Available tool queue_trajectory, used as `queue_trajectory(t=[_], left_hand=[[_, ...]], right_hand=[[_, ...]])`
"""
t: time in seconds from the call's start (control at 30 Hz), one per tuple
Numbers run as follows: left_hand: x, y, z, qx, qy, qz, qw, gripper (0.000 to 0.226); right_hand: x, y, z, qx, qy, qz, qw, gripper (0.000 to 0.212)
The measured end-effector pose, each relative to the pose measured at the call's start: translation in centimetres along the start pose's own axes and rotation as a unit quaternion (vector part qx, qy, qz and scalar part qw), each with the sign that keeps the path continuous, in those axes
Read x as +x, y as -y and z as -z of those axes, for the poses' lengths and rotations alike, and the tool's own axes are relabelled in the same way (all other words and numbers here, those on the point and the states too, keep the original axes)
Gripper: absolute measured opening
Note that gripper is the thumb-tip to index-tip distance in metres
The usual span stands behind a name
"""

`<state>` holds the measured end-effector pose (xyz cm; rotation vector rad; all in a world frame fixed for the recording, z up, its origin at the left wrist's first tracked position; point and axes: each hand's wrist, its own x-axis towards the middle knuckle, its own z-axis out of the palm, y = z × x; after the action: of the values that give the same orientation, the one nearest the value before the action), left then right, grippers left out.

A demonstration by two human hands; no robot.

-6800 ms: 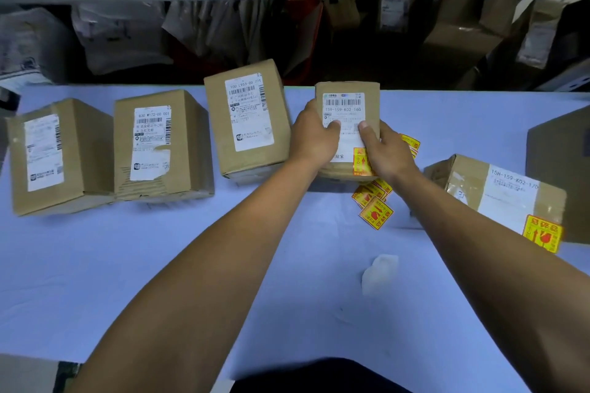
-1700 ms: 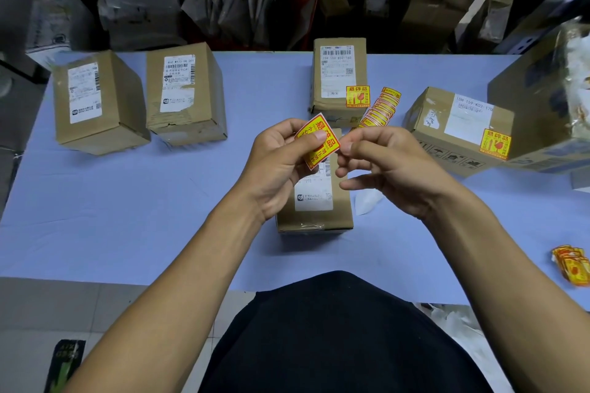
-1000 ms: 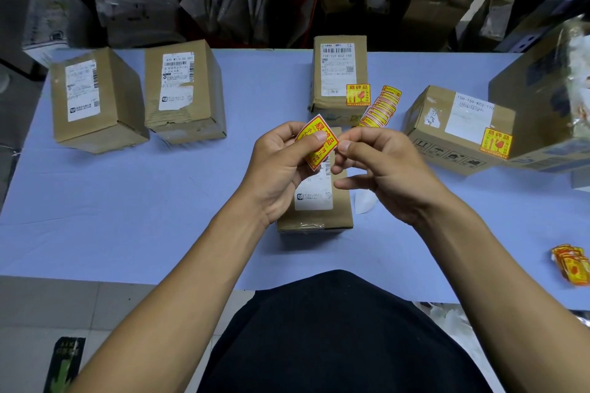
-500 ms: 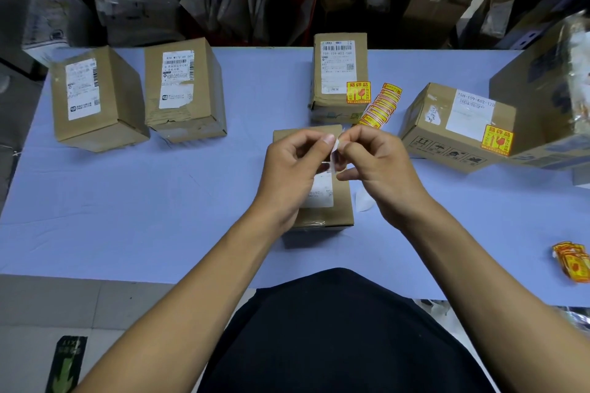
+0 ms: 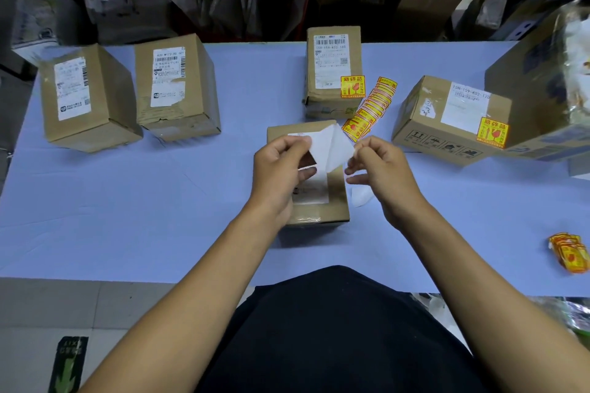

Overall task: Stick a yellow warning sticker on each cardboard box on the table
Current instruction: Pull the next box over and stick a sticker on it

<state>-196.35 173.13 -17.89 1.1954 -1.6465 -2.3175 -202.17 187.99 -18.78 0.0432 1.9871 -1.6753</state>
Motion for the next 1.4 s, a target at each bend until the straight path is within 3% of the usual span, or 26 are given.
queue_trajectory(t=[0.17,0.27,0.5,0.6,0.7,0.8,0.9,0.97,1.0,1.07,1.13,1.17,1.23,1.27,1.33,1.4], left_hand=[[0.8,1.1,1.5,0.02,-0.034,0.024,0.999,0.012],[1.0,1.6,2.0,0.047,-0.046,0.021,0.998,0.01],[1.2,2.2,2.1,0.062,-0.05,0.014,0.997,0.009],[1.3,2.4,1.7,0.067,-0.05,0.009,0.996,0.008],[1.3,2.3,0.9,0.053,-0.058,0.036,0.996,0.012],[1.5,2.0,0.3,-0.022,-0.078,0.129,0.988,0.015],[1.5,1.4,0.3,-0.117,-0.066,0.217,0.967,0.013],[1.4,1.2,0.5,-0.162,-0.047,0.255,0.952,0.014],[1.2,1.1,0.6,-0.192,-0.038,0.264,0.945,0.012],[1.0,0.9,1.0,-0.271,-0.016,0.248,0.93,0.008],[0.9,0.7,1.4,-0.307,0.007,0.221,0.926,0.019],[1.0,0.7,1.5,-0.291,0.013,0.211,0.933,0.023],[1.0,1.1,1.5,-0.18,0.018,0.186,0.966,0.019],[0.9,1.4,1.4,-0.11,0.025,0.172,0.979,0.015],[0.4,2.0,1.0,-0.037,0.054,0.155,0.986,0.011],[-0.1,2.3,0.5,-0.042,0.078,0.14,0.986,0.009]], right_hand=[[1.3,-5.2,2.5,-0.037,-0.082,-0.125,0.988,0.023],[1.4,-8.3,3.5,-0.113,-0.086,-0.172,0.975,0.019],[1.0,-10.4,5.0,-0.376,-0.056,-0.165,0.91,0.021],[0.6,-8.3,3.8,-0.426,-0.08,-0.065,0.899,0.032],[-0.1,-4.9,1.3,-0.421,-0.063,0.151,0.892,0.033],[-0.6,-2.4,-0.7,-0.474,-0.003,0.334,0.815,0.032],[-0.3,-1.4,-1.7,-0.511,-0.018,0.416,0.752,0.012],[-0.1,-1.5,-1.8,-0.509,-0.02,0.422,0.75,0.006],[-0.1,-1.6,-1.9,-0.494,-0.015,0.408,0.768,0.004],[-0.3,-1.7,-2.3,-0.387,-0.023,0.314,0.866,0.005],[-0.4,-1.4,-2.6,-0.133,-0.045,0.124,0.982,0.01],[-0.4,-1.1,-2.6,0.027,-0.05,0.021,0.998,0.012],[-0.5,-0.8,-2.0,0.286,-0.021,-0.153,0.946,0.01],[-0.6,-0.8,-1.6,0.356,-0.002,-0.206,0.912,0.01],[-0.9,-1.1,-1.2,0.414,0.025,-0.248,0.875,0.01],[-1.3,-1.3,-1.2,0.432,0.034,-0.259,0.863,0.011]])
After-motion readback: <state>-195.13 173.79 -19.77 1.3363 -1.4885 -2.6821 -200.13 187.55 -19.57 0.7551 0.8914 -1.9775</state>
